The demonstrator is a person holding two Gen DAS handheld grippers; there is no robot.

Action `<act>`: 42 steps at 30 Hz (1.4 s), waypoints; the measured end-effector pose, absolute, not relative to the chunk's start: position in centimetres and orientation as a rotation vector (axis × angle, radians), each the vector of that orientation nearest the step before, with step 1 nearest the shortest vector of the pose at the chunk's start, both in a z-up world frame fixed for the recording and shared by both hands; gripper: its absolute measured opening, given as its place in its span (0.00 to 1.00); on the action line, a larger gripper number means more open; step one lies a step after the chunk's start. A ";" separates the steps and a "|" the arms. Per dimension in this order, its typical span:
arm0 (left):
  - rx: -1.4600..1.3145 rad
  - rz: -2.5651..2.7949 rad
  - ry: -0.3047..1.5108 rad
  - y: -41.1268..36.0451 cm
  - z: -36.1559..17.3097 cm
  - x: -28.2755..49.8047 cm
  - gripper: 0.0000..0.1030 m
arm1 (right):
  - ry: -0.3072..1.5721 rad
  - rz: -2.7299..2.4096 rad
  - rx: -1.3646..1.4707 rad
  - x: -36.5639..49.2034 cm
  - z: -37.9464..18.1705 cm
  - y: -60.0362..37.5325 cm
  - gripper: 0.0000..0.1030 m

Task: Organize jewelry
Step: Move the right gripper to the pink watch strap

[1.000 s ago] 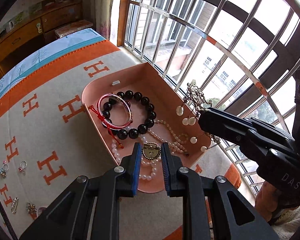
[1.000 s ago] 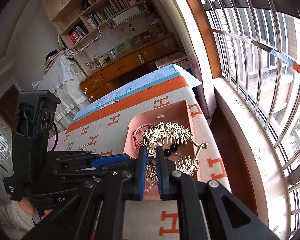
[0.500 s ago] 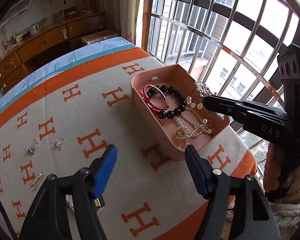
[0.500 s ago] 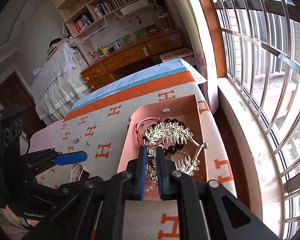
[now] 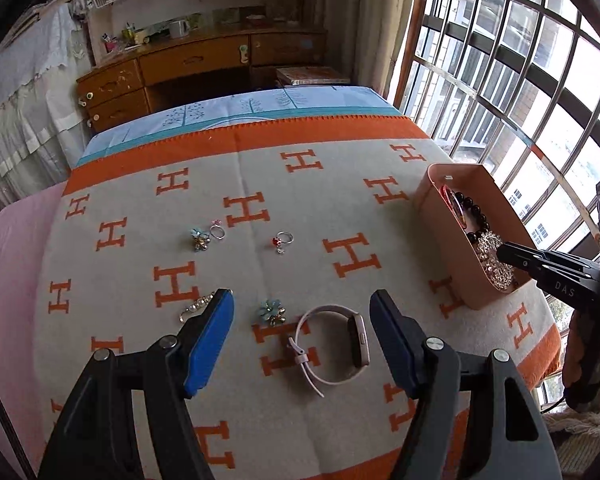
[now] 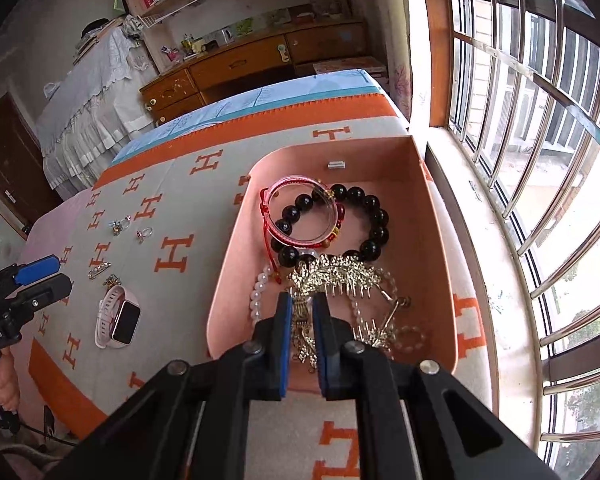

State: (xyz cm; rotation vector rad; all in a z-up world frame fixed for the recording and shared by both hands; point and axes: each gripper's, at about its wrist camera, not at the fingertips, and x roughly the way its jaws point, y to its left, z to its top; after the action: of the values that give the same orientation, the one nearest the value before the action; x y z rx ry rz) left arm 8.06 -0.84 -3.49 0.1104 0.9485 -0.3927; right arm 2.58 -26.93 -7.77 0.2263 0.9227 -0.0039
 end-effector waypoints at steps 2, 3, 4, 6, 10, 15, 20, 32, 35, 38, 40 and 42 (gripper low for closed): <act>0.076 -0.376 0.927 0.4 -2.8 8.3 0.74 | 0.880 -0.011 0.207 2.1 -6.8 -26.5 0.18; 0.061 -0.367 0.915 0.9 -2.4 8.3 0.77 | 0.855 -0.014 0.200 1.9 -6.2 -26.3 0.27; 0.050 -0.361 0.905 1.3 -2.1 8.3 0.77 | 0.831 -0.013 0.196 1.6 -5.7 -26.0 0.33; 0.041 -0.347 0.889 2.0 -1.7 8.2 0.77 | 0.792 0.006 0.194 1.0 -4.9 -25.3 0.33; 0.029 -0.330 0.885 3.0 -1.7 7.9 0.77 | 0.762 0.053 0.162 0.8 -3.9 -23.2 0.33; 0.040 -0.330 0.905 3.8 -2.8 7.0 0.77 | 0.777 0.098 0.104 1.1 -3.8 -20.3 0.33; 0.071 -0.327 0.929 4.5 -4.2 5.7 0.77 | 0.798 0.142 0.075 1.4 -4.2 -18.0 0.33; 0.035 -0.292 0.920 7.9 -4.5 5.4 0.77 | 0.843 0.240 -0.094 2.0 -4.8 -10.9 0.33; 0.040 -0.285 0.908 8.5 -4.3 5.6 0.77 | 0.860 0.263 -0.133 2.3 -5.0 -9.2 0.33; 0.049 -0.269 0.899 9.1 -4.0 5.9 0.77 | 0.892 0.283 -0.147 3.0 -5.4 -7.8 0.33; 0.055 -0.253 0.900 9.6 -4.0 6.3 0.78 | 0.921 0.309 -0.136 3.5 -5.9 -7.1 0.33; 0.061 -0.236 0.908 10.1 -4.1 6.7 0.78 | 0.958 0.328 -0.125 4.0 -6.5 -6.4 0.33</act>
State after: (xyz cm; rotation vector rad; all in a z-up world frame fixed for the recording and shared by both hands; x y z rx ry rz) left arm 6.69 10.07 -4.12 0.0611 0.9077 -0.2359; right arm 4.03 -6.41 -6.47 -0.1250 0.9582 0.3276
